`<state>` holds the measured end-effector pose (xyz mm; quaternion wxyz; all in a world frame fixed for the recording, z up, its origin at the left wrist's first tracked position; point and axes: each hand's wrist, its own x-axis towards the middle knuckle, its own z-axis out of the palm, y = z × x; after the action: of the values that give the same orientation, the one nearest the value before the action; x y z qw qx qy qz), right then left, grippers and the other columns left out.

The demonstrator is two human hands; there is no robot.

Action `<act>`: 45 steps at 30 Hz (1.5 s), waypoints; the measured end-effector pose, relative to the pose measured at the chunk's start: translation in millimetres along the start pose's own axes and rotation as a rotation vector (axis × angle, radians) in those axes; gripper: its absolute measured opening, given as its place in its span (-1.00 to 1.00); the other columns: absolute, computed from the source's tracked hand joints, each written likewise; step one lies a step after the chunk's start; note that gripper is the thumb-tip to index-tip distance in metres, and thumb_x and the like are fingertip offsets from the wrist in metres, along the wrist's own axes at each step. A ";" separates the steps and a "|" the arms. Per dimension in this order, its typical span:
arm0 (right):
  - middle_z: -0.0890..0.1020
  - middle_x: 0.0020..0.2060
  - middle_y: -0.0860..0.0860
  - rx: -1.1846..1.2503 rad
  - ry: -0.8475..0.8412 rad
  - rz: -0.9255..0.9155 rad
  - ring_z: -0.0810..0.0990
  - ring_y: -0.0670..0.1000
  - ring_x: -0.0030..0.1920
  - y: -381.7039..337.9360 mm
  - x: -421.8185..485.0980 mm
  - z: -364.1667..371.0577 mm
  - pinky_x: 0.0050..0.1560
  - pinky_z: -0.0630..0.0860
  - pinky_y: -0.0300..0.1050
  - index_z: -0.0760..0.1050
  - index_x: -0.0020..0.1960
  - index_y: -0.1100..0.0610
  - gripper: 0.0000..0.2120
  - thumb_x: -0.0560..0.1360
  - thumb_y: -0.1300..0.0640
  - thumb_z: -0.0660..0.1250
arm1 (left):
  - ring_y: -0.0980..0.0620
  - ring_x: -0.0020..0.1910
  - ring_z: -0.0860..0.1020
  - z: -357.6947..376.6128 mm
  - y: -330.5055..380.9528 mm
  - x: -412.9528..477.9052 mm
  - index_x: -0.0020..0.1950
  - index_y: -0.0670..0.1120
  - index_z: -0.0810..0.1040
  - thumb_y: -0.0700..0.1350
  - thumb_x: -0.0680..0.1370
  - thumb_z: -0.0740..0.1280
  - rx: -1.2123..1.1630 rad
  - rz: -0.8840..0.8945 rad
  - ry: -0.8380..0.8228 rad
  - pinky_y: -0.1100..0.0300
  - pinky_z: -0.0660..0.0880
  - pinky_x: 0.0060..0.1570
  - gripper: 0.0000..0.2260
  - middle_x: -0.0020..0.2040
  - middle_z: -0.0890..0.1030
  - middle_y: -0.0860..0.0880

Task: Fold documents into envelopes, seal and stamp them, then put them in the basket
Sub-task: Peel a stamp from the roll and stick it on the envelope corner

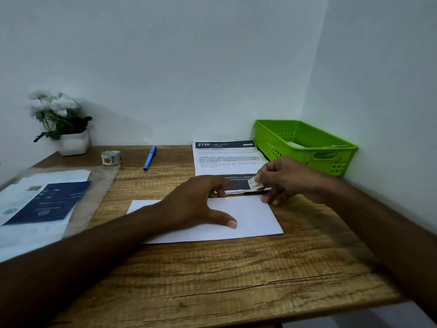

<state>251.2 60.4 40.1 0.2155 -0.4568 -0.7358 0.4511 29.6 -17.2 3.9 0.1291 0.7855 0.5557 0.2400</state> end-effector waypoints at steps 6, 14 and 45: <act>0.66 -0.22 0.12 0.024 -0.086 0.093 0.63 0.02 -0.36 1.7 -3.3 0.4 -0.40 0.54 -0.18 0.47 -0.02 0.14 -0.90 0.62 0.12 0.25 | 0.28 -0.06 0.46 -5.5 10.8 9.1 0.26 0.09 0.47 0.14 0.23 0.59 -0.075 -0.126 -0.078 0.48 0.37 -0.17 -0.35 0.00 0.52 0.20; 0.69 -0.19 0.09 0.028 -0.129 0.075 0.57 -0.04 -0.36 4.5 -5.1 0.6 -0.48 0.41 -0.24 0.52 -0.05 0.12 -0.88 0.61 0.11 0.26 | 0.18 -0.18 0.54 -10.3 20.9 31.1 0.11 -0.03 0.59 0.06 0.26 0.60 -0.107 -0.290 -0.202 0.31 0.43 -0.23 -0.52 -0.14 0.58 0.10; 0.62 -0.41 -0.07 0.025 0.060 -0.060 0.50 -0.17 -0.45 -10.0 -14.9 -0.9 -0.44 0.25 -0.30 0.68 -0.15 0.11 -0.90 0.37 0.11 0.52 | 0.14 -0.25 0.59 -6.1 30.3 20.1 -0.13 -0.08 0.71 -0.14 0.46 0.46 -0.405 -0.181 0.252 0.19 0.52 -0.21 -0.96 -0.19 0.71 -0.06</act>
<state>254.4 46.1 50.6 0.2563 -0.4452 -0.7366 0.4399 56.3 -9.4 28.0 0.2345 0.6546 0.5760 0.4298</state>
